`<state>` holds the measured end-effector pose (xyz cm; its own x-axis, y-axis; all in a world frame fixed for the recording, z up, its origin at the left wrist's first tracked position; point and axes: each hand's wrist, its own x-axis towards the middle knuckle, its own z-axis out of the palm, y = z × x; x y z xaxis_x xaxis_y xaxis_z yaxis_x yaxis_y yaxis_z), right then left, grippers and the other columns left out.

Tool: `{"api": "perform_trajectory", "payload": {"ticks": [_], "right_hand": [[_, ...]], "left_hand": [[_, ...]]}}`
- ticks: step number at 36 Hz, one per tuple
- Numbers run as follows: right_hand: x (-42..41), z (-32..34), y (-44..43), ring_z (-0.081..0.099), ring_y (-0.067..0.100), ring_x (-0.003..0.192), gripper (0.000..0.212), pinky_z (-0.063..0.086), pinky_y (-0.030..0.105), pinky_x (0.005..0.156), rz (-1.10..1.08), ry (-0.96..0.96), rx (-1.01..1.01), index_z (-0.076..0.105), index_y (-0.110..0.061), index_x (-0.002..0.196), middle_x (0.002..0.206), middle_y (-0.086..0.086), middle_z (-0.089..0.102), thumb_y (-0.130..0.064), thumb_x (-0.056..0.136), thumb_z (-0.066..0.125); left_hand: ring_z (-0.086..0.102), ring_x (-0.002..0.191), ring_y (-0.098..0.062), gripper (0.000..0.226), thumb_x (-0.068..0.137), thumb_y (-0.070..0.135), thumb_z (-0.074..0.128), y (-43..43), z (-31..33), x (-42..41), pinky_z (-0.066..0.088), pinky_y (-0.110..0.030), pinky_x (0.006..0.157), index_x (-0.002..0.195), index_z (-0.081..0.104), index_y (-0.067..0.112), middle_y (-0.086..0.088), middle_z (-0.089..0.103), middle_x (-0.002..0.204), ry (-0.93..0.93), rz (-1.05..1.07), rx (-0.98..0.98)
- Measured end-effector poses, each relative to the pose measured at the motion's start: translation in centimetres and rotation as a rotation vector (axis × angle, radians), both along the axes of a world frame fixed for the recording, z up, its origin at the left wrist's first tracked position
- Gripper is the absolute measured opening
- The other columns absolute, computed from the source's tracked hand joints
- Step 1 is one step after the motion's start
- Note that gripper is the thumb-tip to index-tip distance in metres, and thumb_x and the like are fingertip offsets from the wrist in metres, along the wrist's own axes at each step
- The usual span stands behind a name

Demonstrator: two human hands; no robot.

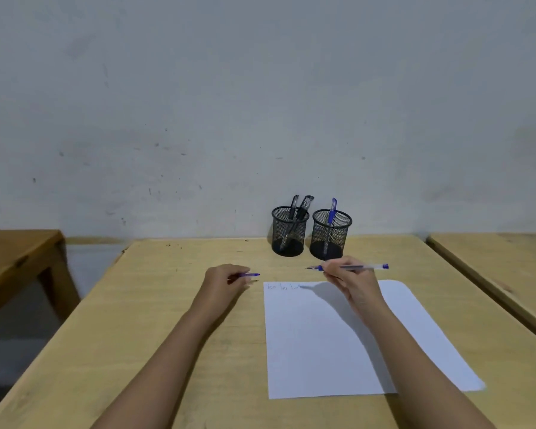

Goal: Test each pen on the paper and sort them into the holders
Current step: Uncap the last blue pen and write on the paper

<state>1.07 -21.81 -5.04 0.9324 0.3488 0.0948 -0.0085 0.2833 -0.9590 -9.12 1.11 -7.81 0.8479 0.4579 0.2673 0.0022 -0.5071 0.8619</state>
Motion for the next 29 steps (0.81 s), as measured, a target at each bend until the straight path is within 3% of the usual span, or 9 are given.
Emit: {"api": "perform_trajectory", "payload": {"ticks": [4,16,20,24,29], "right_hand": [[0.6,-0.5,-0.3,0.064,0.012,0.07,0.014,0.054,0.015,0.067,-0.039,0.039,-0.02,0.066,-0.006,0.067,0.067,0.004,0.068,0.002,0.078,0.068],[1.1,-0.8,0.0,0.061,0.01,0.057,0.012,0.053,0.014,0.059,-0.05,0.103,-0.021,0.064,-0.005,0.07,0.063,0.006,0.064,0.0,0.081,0.065],[0.8,-0.6,0.3,0.062,0.009,0.053,0.013,0.053,0.014,0.056,-0.054,0.126,-0.019,0.063,-0.006,0.07,0.062,0.007,0.064,-0.001,0.081,0.065],[0.6,-0.3,0.6,0.065,0.01,0.056,0.01,0.054,0.014,0.057,-0.046,0.13,0.003,0.061,-0.005,0.074,0.066,0.009,0.065,0.0,0.083,0.063],[0.7,-0.2,1.2,0.064,0.011,0.056,0.014,0.054,0.013,0.057,-0.047,0.156,0.014,0.06,-0.005,0.074,0.067,0.011,0.064,0.002,0.086,0.058]], "left_hand": [[0.061,0.095,-0.011,0.026,0.085,0.016,0.066,0.6,-0.8,0.8,0.042,-0.016,0.083,0.11,0.068,0.007,-0.004,0.069,0.106,0.044,0.023,0.152],[0.06,0.098,-0.018,0.024,0.091,0.015,0.057,0.8,-1.5,1.4,0.041,-0.02,0.081,0.111,0.066,0.005,-0.006,0.068,0.107,0.087,-0.007,0.368],[0.057,0.1,-0.014,0.027,0.092,0.016,0.055,0.6,-1.3,1.1,0.036,-0.016,0.081,0.115,0.063,0.006,-0.004,0.065,0.109,0.105,-0.023,0.376],[0.054,0.105,-0.015,0.03,0.092,0.022,0.053,0.4,-1.1,0.4,0.039,-0.022,0.085,0.117,0.06,0.007,-0.003,0.061,0.114,0.113,-0.034,0.363],[0.042,0.117,-0.001,0.041,0.094,0.039,0.046,-1.0,-0.7,-1.7,0.033,-0.02,0.093,0.128,0.052,0.017,0.01,0.05,0.131,0.088,-0.067,0.347]]}}
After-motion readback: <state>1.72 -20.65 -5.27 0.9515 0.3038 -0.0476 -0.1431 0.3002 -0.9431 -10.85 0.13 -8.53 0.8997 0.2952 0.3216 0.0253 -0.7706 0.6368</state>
